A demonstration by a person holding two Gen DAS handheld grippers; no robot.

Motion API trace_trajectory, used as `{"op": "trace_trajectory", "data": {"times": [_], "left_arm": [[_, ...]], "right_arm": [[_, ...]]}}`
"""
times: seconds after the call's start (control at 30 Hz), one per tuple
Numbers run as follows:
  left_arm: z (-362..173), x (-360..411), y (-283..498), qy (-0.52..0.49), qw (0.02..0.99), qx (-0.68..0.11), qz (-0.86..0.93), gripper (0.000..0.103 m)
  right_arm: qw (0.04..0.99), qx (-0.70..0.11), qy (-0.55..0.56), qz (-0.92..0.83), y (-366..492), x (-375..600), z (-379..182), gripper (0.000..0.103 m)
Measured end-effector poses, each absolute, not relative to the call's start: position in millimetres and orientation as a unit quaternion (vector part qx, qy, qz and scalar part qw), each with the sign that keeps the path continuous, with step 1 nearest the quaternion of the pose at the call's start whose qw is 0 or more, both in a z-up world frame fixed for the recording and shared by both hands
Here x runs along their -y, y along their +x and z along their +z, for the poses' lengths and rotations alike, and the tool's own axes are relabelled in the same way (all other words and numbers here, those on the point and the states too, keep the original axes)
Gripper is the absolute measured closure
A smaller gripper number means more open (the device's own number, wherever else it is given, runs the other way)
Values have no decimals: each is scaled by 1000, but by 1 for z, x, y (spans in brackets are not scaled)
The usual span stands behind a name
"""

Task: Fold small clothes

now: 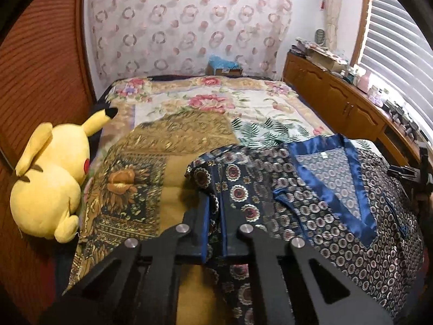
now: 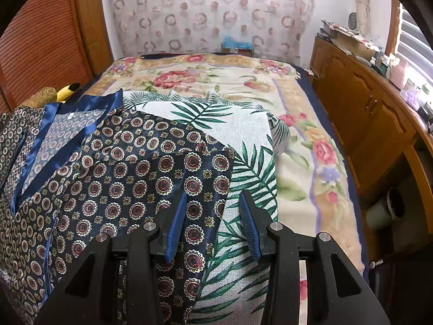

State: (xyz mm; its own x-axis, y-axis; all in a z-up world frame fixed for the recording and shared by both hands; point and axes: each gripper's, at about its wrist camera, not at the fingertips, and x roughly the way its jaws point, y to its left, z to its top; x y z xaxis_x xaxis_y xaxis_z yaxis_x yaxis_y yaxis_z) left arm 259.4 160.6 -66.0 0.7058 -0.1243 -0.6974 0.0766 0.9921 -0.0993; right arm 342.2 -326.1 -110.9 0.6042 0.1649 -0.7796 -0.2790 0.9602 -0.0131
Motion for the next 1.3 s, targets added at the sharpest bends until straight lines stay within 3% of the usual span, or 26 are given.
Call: {"op": "trace_trajectory", "data": {"times": [0.3,0.33,0.47,0.5,0.97,1.3], "left_arm": [[-49,-128,239,-12,932,-354,-80,101],[-49,-126,237,-11,932,-354,-82,101],[-50,-116,226,-9,931,-353,-90,102],[-50,-114,221,-9,932,-350,-92,102],[-24,-106,135,-13,951,-291,-101,103],[-50,-125,51,-37,951,-295,-81,103]], "right_arm": [[891,-429,-69,132,350,319,-114,61],[890,-429,-70,136,351,317,-115,64],[884,-431,-80,161,351,304,-112,98],[882,-433,-84,165,350,300,-112,100],[925,-305,-78,211,248,268,-37,103],[932,-283,-63,218,149,284,-26,103]]}}
